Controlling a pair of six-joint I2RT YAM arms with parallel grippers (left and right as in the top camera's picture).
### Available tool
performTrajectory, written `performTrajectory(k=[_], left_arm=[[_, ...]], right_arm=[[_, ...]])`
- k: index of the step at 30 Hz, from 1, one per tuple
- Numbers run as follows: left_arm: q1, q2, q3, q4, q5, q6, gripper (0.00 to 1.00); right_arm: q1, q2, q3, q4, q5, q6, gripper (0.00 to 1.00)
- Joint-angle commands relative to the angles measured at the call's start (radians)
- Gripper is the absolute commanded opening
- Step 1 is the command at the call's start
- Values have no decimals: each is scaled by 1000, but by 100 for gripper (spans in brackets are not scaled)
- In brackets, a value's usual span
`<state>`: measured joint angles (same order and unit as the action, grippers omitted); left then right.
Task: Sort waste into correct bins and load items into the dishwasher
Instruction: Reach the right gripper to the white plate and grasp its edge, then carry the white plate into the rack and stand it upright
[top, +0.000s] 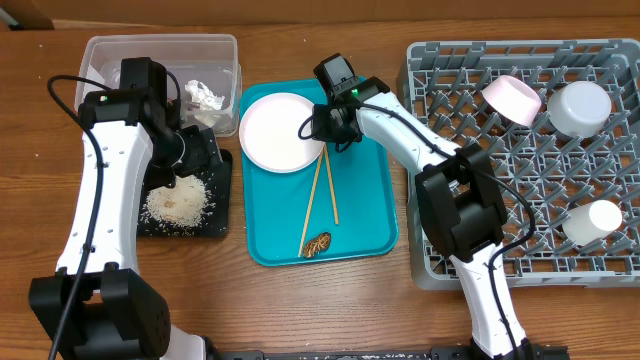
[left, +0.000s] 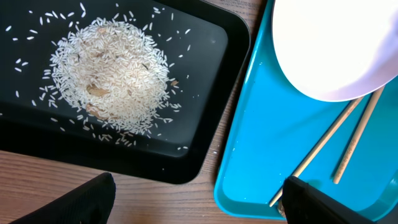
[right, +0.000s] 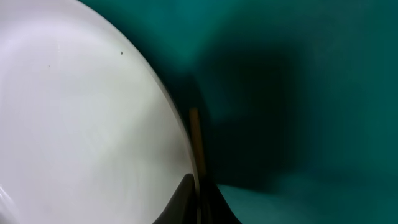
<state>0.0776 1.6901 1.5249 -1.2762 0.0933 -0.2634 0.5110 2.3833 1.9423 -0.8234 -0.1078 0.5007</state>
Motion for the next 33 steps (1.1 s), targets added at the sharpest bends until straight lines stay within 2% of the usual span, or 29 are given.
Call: performTrajectory(k=[1, 8, 14, 18, 28, 30, 33], left_arm=[[-11, -29, 15, -2, 8, -13, 87], [-11, -29, 15, -2, 8, -13, 88], [-11, -29, 15, -2, 8, -13, 87], [-11, -29, 15, -1, 8, -13, 88], [-11, -29, 15, 5, 8, -13, 88], [-11, -29, 15, 6, 8, -13, 88], [-11, -29, 15, 7, 8, -13, 88]], right_arm=[[-4, 7, 28, -14, 2, 2, 4], [-31, 7, 132, -98, 2, 1, 4], [-66, 6, 303, -235, 8, -41, 4], [-88, 5, 463, -380, 128, -50, 4], [-162, -33, 846, -810, 598, -82, 4], [-184, -43, 892, -871, 621, -82, 4], [-212, -72, 902, -871, 568, -108, 4]])
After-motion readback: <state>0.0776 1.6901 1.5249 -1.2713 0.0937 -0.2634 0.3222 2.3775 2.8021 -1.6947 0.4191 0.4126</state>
